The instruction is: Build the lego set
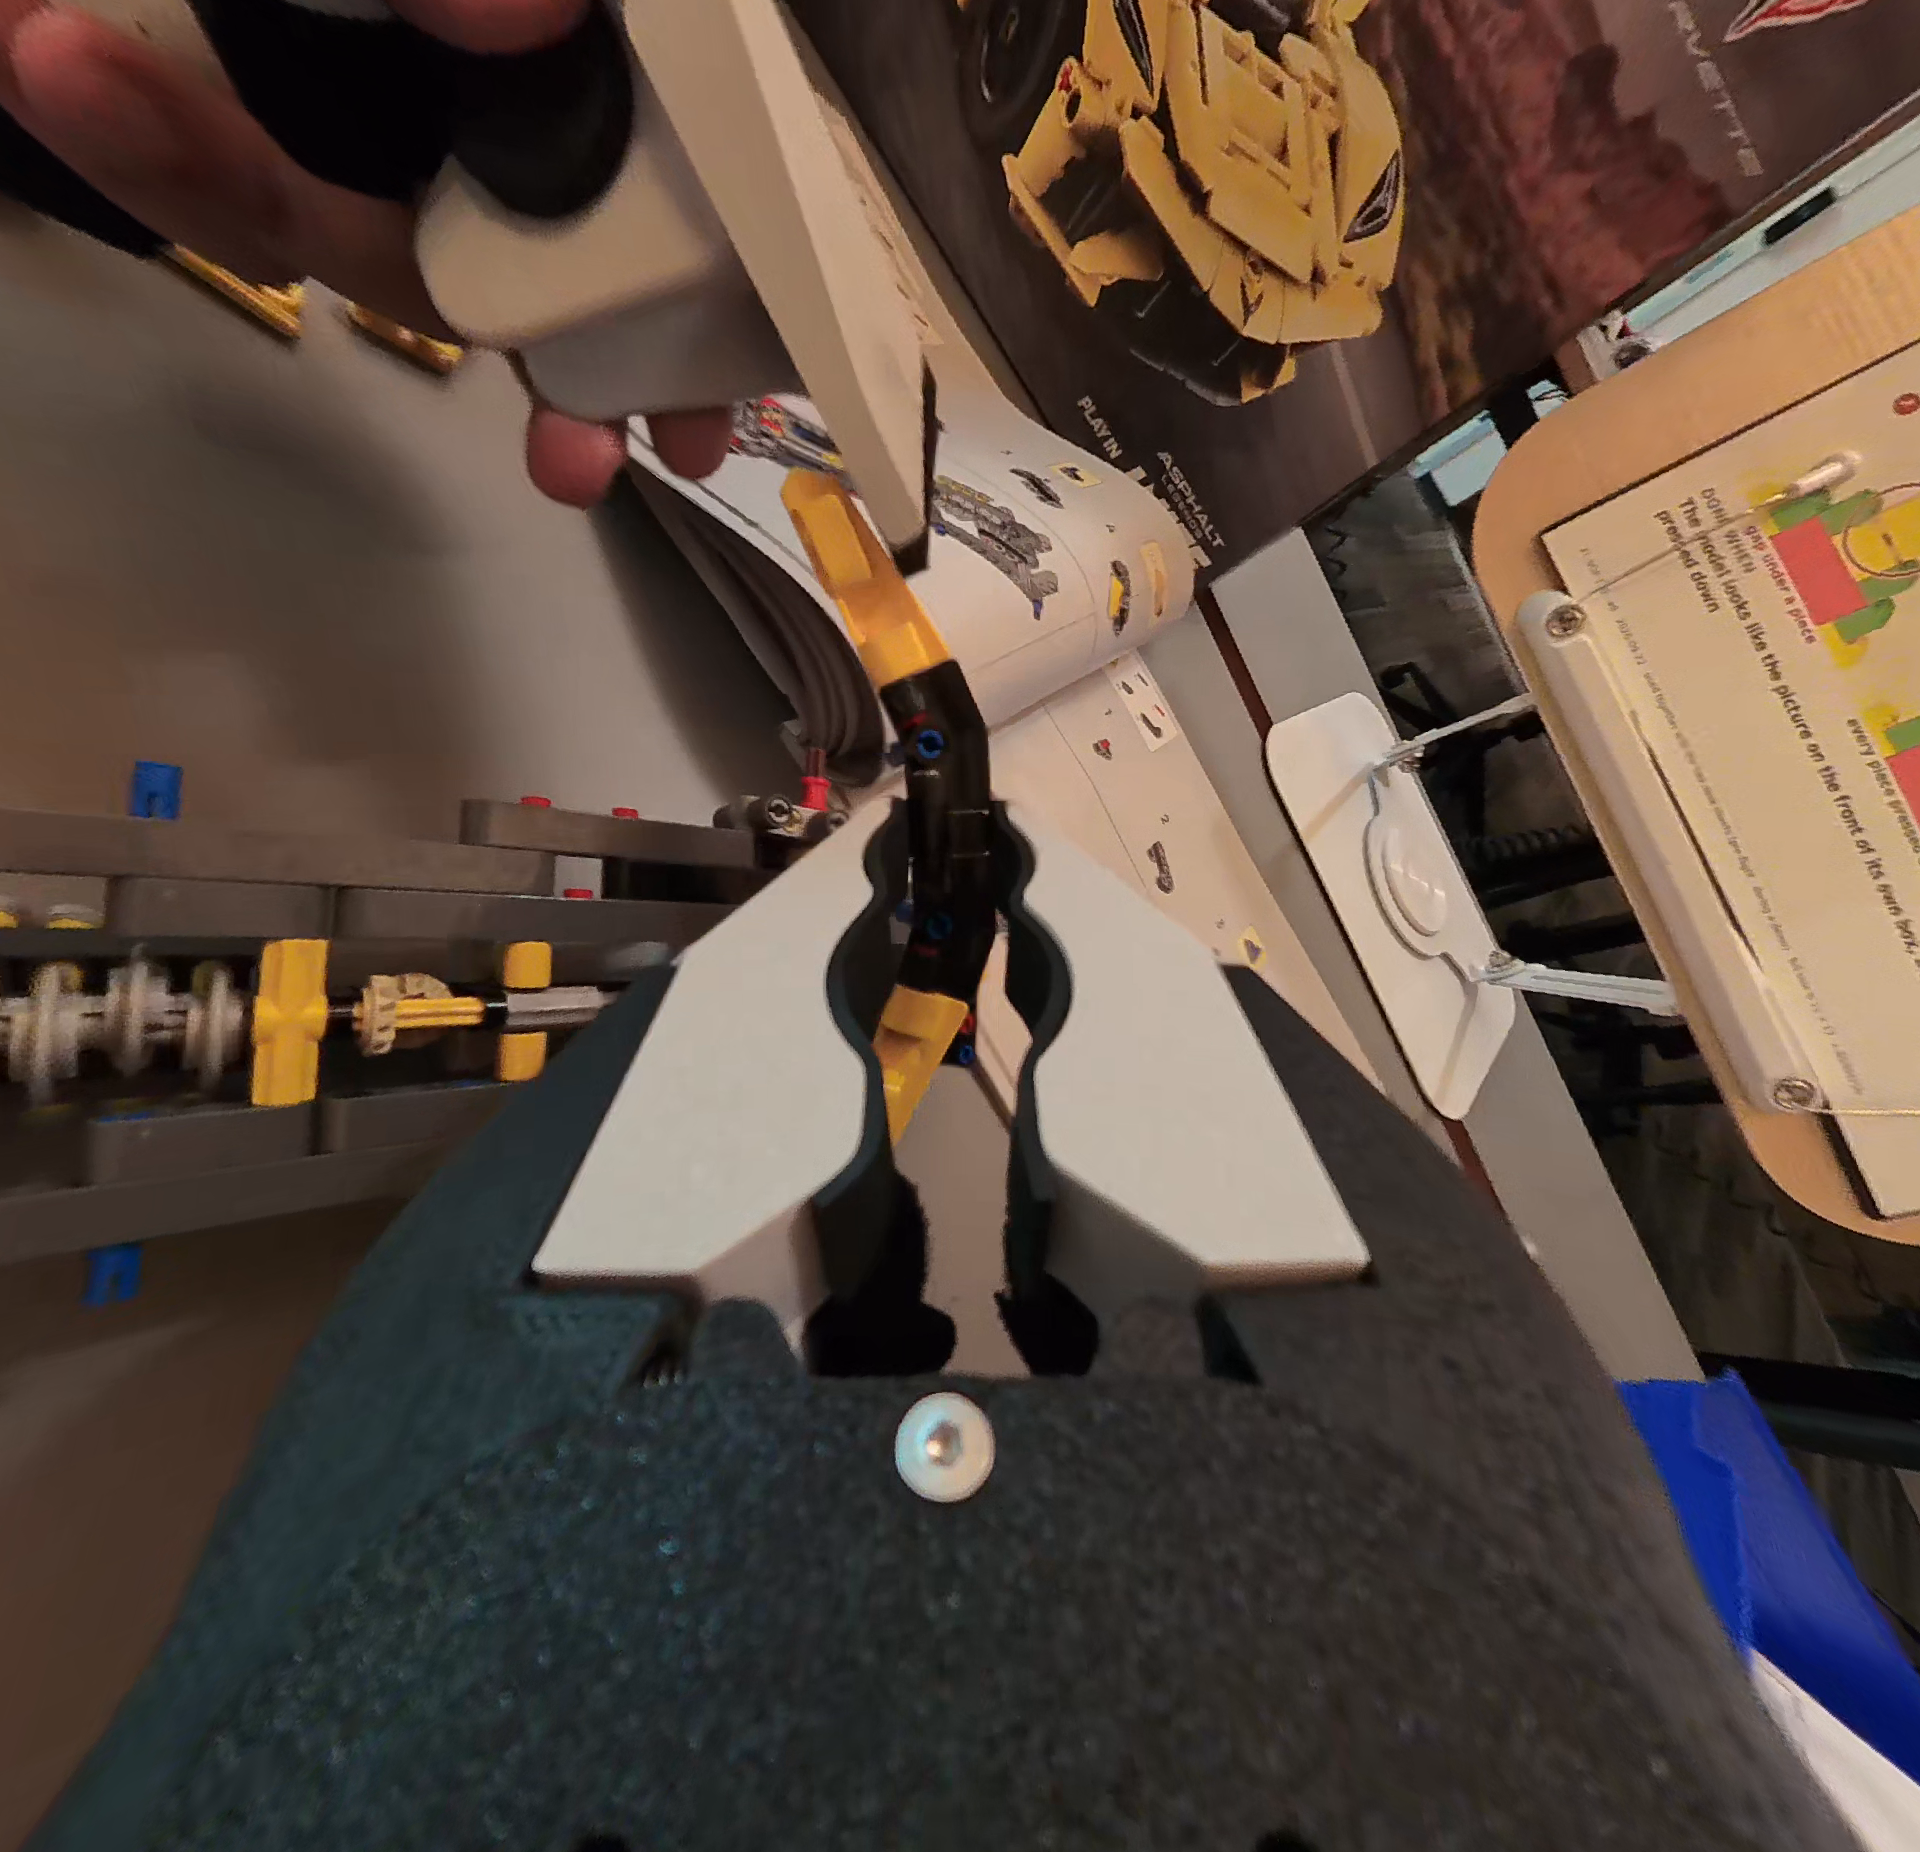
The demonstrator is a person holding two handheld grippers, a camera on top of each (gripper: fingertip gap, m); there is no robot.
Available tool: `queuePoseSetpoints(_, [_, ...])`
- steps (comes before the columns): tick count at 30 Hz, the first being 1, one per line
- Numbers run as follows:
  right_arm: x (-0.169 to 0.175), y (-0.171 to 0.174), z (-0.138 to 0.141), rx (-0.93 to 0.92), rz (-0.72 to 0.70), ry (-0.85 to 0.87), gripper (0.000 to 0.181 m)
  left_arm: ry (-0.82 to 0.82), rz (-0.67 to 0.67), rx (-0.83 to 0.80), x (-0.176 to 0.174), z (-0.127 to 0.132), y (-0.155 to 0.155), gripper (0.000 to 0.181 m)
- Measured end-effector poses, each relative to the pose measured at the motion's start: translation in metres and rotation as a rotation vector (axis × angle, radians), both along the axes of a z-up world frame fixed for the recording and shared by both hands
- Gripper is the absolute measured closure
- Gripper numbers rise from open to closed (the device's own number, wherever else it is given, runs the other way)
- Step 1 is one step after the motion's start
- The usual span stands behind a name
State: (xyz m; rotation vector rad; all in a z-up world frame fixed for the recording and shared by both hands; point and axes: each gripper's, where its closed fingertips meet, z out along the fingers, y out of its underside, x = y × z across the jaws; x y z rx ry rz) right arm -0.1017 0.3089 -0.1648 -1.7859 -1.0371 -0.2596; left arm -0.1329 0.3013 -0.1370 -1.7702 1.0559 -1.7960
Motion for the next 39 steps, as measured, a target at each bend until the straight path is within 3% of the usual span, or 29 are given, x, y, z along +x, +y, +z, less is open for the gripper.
queuePoseSetpoints(21, [0.003,0.003,0.009,0.068,-0.031,-0.009,0.168,0.074,0.047,0.157,-0.002,-0.007,0.005,0.16])
queuePoseSetpoints(25, [0.002,0.003,0.011,0.081,-0.031,-0.012,0.168,0.077,0.053,0.174,0.001,-0.009,0.004,0.173])
queuePoseSetpoints(29, [-0.001,0.004,0.008,0.054,-0.024,0.055,0.167,0.088,0.035,0.136,0.0,-0.01,0.001,0.174])
queuePoseSetpoints(33, [-0.003,0.001,0.003,-0.047,0.017,0.151,0.152,0.102,-0.013,0.135,-0.001,-0.013,-0.008,0.174])
queuePoseSetpoints(36, [-0.002,-0.002,0.002,-0.021,0.039,0.106,0.164,0.109,-0.006,0.154,0.002,-0.013,-0.01,0.174])
queuePoseSetpoints(39, [-0.001,-0.001,0.002,0.023,0.025,0.018,0.165,0.114,0.007,0.165,0.003,-0.014,-0.009,0.174])
